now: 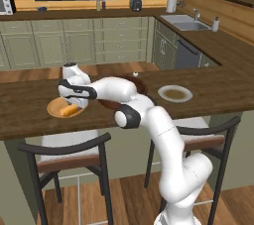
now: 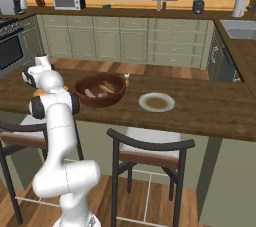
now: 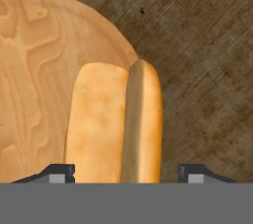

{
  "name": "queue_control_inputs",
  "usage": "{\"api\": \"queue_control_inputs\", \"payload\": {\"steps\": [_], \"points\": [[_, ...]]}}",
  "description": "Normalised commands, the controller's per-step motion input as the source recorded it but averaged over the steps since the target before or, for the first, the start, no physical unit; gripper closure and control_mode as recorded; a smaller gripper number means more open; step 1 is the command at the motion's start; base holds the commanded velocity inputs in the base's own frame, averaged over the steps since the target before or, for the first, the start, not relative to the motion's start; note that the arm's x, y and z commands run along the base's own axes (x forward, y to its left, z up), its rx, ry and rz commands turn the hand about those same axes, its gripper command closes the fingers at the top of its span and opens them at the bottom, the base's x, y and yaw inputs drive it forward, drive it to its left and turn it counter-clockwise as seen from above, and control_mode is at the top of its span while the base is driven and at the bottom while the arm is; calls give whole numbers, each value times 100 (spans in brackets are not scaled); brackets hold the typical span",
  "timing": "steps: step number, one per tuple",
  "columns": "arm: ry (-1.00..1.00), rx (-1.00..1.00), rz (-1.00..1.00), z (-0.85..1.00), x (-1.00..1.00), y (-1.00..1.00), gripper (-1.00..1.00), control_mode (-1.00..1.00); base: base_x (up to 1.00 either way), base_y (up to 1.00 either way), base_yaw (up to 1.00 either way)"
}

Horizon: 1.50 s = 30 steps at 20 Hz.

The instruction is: Place one bun and one sausage from the bowl on each plate.

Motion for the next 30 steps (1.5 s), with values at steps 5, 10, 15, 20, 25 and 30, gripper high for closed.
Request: {"api": "queue_control_inputs", "payload": {"steps": [5, 10, 15, 20, 25, 30], "points": [[-2, 0, 0, 15, -20, -3, -100, -100, 0, 0, 0], [-2, 0, -1, 59, -84, -40, -100, -100, 0, 0, 0], [-1, 0, 2, 52, -93, -93, -100, -100, 0, 0, 0], [-3, 0, 8, 38, -98, -100, -100, -100, 0, 0, 0], [0, 0, 13, 51, -89, -100, -100, -100, 0, 0, 0], [0, 0, 17, 46, -46, -99, -100, -100, 0, 0, 0]]}}
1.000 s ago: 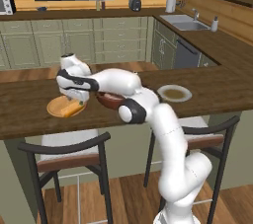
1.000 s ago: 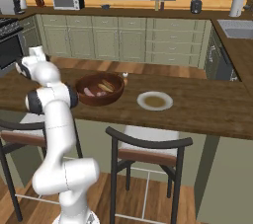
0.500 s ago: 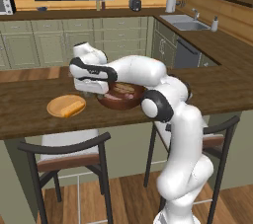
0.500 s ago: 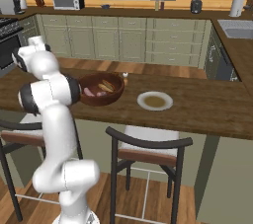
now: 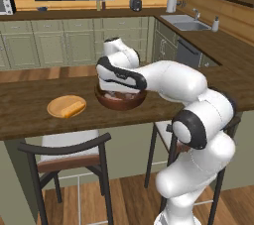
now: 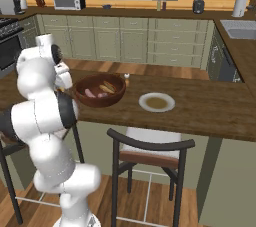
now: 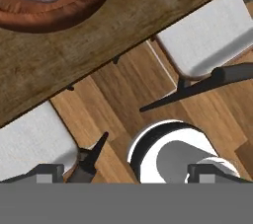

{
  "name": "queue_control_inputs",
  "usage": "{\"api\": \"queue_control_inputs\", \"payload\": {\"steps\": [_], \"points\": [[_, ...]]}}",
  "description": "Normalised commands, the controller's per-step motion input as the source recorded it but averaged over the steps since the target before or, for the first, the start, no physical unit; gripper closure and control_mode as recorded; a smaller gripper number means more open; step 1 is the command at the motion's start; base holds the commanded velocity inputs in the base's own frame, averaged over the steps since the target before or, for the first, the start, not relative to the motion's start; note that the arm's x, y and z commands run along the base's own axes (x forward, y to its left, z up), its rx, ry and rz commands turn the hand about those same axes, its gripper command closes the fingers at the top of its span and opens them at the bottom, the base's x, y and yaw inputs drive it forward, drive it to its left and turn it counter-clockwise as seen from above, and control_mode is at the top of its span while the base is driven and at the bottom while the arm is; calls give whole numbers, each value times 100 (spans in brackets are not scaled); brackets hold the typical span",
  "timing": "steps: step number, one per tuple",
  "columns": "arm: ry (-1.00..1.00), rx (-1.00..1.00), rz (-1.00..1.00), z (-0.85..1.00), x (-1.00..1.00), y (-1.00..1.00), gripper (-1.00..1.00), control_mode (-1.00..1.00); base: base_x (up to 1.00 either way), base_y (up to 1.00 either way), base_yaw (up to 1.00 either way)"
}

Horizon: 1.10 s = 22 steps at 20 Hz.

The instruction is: Place one bun and one sausage from the bowl on each plate.

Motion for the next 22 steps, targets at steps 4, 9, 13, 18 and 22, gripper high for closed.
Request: {"api": "queue_control_inputs", "payload": {"steps": [4, 9, 13, 18, 22], "points": [[0, 0, 23, 31, -34, -99, -100, -100, 0, 0, 0], [0, 0, 20, 37, -32, -91, -100, -100, 0, 0, 0], [0, 0, 11, 26, -8, -46, -100, -100, 0, 0, 0], [0, 0, 4, 12, -7, -24, -100, -100, 0, 0, 0], [-2, 5, 14, 0, -11, -46, -100, -100, 0, 0, 0]]}}
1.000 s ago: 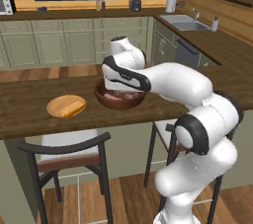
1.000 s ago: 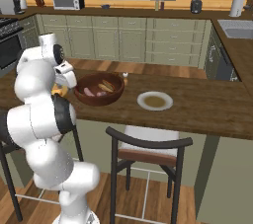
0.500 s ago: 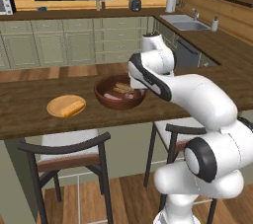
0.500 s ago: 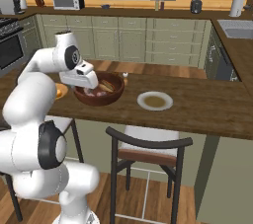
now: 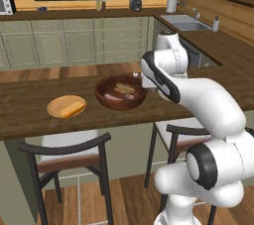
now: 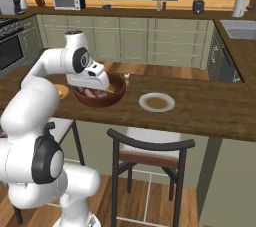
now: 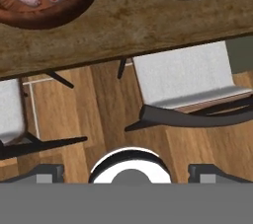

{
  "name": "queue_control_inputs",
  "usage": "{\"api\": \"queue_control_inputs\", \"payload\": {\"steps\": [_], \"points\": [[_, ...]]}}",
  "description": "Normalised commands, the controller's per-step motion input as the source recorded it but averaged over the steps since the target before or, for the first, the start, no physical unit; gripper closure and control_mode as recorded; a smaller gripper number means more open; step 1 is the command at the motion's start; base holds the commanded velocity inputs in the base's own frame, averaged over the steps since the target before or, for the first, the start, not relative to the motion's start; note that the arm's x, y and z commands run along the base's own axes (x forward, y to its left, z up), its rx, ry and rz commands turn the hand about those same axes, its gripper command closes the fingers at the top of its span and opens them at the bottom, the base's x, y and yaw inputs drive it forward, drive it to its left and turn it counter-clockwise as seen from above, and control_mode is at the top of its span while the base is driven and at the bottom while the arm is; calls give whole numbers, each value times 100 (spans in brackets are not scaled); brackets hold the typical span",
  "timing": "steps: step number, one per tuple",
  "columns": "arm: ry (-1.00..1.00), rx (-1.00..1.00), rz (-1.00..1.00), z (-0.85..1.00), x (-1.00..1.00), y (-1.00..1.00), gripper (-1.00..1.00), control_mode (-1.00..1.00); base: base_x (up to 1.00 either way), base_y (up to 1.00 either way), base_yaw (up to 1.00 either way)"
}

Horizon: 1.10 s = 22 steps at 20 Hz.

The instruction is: Place one bun and one sausage from the bowl on each plate.

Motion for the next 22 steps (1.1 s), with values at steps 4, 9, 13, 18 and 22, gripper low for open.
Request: {"api": "queue_control_inputs", "payload": {"steps": [4, 9, 13, 18, 22], "points": [[0, 3, 8, 0, 0, -8, -100, -100, 0, 0, 0], [0, 0, 2, 0, 0, 0, -100, 100, 0, 5, 1], [0, 0, 0, 0, 0, 0, -100, 100, 13, 47, 0], [0, 0, 0, 0, 0, 0, -100, 100, 44, 29, 0], [0, 0, 0, 0, 0, 0, -100, 100, 67, 18, -4]]}}
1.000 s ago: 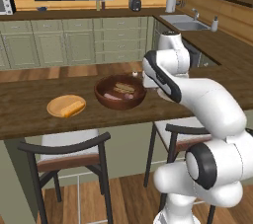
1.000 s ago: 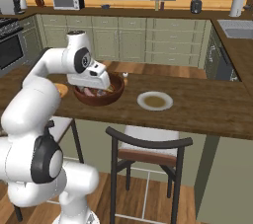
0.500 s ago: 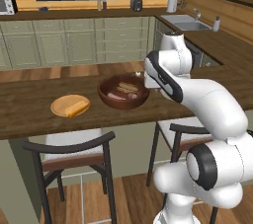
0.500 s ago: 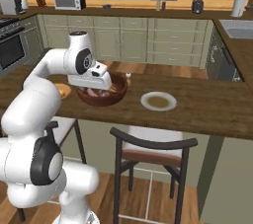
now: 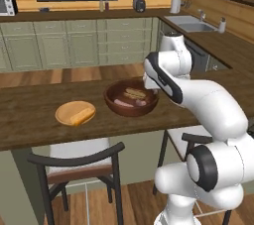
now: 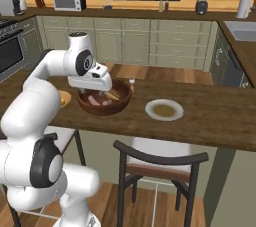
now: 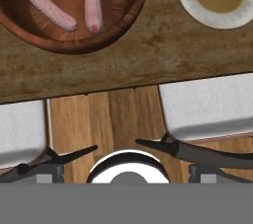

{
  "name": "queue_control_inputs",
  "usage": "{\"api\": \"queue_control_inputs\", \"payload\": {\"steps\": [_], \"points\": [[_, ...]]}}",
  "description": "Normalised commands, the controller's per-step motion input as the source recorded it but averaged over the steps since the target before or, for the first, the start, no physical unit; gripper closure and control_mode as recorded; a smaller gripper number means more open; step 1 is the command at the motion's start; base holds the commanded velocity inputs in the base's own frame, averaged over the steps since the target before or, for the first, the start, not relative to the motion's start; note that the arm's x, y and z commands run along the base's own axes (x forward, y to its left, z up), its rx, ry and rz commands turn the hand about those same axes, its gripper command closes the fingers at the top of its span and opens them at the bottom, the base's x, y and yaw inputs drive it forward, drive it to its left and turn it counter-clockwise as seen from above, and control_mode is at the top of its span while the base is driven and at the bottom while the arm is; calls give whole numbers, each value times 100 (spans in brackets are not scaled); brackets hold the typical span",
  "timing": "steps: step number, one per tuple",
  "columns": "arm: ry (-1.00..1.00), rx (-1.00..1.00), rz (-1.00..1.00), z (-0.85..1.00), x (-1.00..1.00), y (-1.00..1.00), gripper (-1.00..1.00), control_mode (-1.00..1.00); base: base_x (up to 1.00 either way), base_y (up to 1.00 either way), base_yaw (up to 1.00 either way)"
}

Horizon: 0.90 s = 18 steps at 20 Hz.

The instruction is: Place one bun and one sausage from the bowl on each plate.

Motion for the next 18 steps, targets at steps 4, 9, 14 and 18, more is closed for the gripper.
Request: {"api": "queue_control_inputs", "payload": {"steps": [4, 9, 14, 18], "points": [[0, 0, 0, 0, 0, 0, -100, 100, 56, 28, -12], [0, 0, 0, 0, 0, 0, -100, 100, 18, 59, -19], [0, 0, 0, 0, 0, 0, -100, 100, 18, 29, -2], [0, 0, 3, 0, 9, 8, -100, -100, 18, 19, 1]]}}
